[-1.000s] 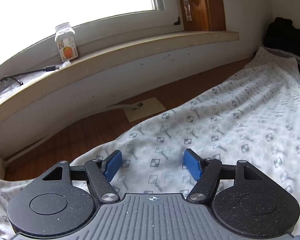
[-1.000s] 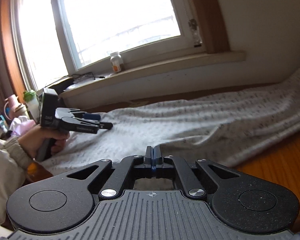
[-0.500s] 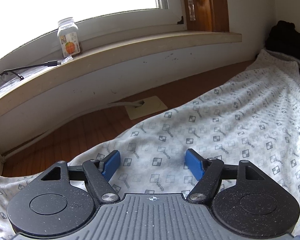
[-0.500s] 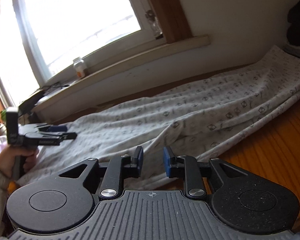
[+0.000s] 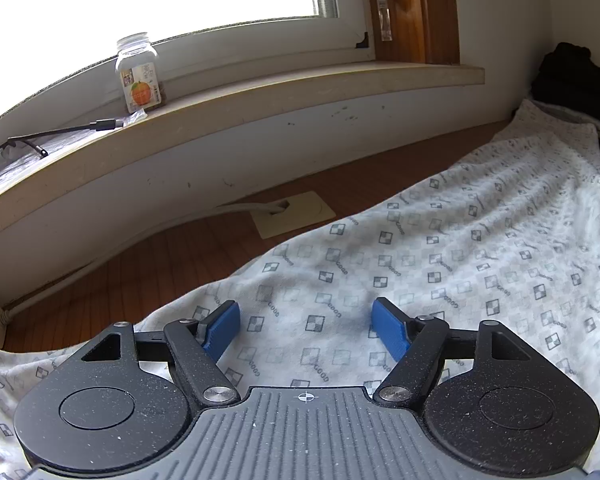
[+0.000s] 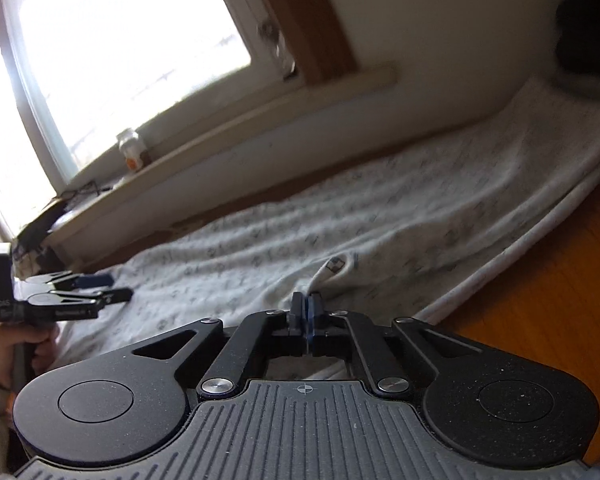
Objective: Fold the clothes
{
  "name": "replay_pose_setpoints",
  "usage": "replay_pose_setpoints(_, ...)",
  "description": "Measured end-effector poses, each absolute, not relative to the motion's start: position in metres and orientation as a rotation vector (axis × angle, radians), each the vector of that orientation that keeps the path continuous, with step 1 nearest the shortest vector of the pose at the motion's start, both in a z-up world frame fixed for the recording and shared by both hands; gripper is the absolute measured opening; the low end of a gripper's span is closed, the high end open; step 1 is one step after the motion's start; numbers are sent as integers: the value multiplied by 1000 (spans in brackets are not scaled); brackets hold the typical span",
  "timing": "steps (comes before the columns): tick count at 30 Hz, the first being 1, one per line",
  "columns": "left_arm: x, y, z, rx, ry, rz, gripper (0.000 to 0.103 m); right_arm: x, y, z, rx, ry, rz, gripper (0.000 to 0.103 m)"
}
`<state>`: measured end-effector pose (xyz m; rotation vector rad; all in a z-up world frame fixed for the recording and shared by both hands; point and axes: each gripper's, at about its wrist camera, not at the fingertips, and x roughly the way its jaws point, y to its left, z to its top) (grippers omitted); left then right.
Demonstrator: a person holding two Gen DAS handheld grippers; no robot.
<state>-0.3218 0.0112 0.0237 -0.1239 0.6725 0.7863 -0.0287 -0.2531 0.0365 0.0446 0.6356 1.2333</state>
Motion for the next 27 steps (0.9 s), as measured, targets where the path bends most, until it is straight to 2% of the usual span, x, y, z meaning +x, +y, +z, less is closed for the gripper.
replay_pose_setpoints(6, -323, 13, 24, -132, 673, 787, 79, -27, -274, 23, 31, 707, 1234, 2)
replay_pose_setpoints(11, -318, -7, 30, -64, 667, 824, 77, -12, -270, 21, 75, 715, 1214, 17)
replay_pose_setpoints(13, -316, -25, 39, -69, 647, 795, 72, -6, -267, 22, 86, 718, 1205, 28)
replay_pose_setpoints(16, -316, -67, 53, -85, 595, 711, 56, 0, -261, 19, 76, 720, 1189, 31)
replay_pose_setpoints(19, -314, -109, 57, -111, 562, 635, 35, 1, -255, 16, 54, 704, 1175, 31)
replay_pose_setpoints(20, -314, -122, 57, -118, 555, 616, 22, 0, -253, 16, 42, 692, 1170, 32)
replay_pose_setpoints(24, -310, -170, 52, -103, 566, 561, 15, -7, -246, 17, -27, 637, 1159, 34)
replay_pose_setpoints(27, -311, -191, 48, -89, 587, 526, 14, -8, -241, 17, -51, 620, 1157, 35)
